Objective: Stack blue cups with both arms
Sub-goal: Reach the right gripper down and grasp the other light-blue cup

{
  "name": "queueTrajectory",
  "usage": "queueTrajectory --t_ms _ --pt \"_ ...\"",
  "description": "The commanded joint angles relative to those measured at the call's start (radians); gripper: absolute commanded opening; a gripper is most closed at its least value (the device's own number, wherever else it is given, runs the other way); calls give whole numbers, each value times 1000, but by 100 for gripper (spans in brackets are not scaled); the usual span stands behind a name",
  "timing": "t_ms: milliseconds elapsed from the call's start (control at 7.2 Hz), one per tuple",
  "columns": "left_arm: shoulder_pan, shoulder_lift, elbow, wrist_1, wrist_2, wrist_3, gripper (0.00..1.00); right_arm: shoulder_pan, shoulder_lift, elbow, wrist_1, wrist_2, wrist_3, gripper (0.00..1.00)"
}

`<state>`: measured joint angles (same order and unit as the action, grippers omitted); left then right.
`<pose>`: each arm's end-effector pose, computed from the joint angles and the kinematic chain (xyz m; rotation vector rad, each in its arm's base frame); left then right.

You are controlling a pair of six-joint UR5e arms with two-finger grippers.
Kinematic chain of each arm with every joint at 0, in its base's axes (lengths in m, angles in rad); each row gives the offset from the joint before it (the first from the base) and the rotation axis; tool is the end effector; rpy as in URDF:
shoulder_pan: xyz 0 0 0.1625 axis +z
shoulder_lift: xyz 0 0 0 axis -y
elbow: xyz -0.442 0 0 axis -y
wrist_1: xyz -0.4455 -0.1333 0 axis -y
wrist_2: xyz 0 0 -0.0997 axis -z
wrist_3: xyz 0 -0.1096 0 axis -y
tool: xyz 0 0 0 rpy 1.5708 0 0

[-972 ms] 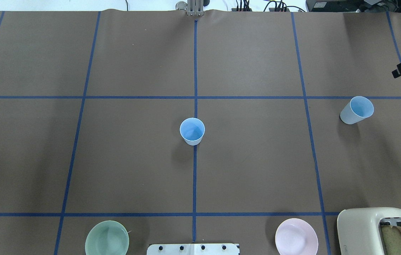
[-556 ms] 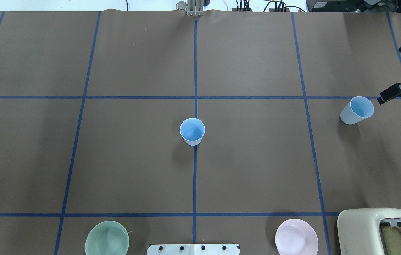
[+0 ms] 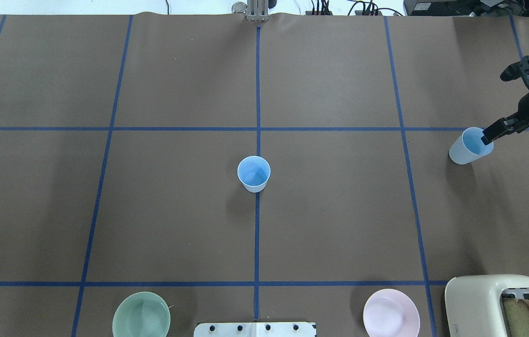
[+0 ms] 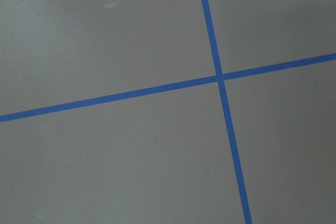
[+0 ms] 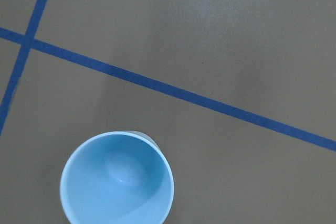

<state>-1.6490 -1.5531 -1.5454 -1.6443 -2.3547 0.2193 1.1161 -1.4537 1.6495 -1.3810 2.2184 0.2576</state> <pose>-0.0979 -0.5333 0.6982 0.1448 0.7716 0.1457 -0.2093 -0.5810 0.5583 0.1261 -0.7317 -0.3128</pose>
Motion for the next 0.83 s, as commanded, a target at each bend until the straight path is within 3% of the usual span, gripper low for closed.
queueTrajectory --t_ms 0,139,278,556,694 --pt "0 2 -1 -2 0 0 100 -1 22 -37 0 -2 0 94" --pt "1 2 -1 -2 0 0 100 -7 24 -43 5 -2 0 88" --pt "1 2 -1 -2 0 0 100 -15 24 -60 35 0 2 65" --pt "1 2 -2 -2 0 0 100 -25 24 -77 51 1 0 8" --pt "1 2 -2 -2 0 0 100 -28 26 -67 51 4 0 0"
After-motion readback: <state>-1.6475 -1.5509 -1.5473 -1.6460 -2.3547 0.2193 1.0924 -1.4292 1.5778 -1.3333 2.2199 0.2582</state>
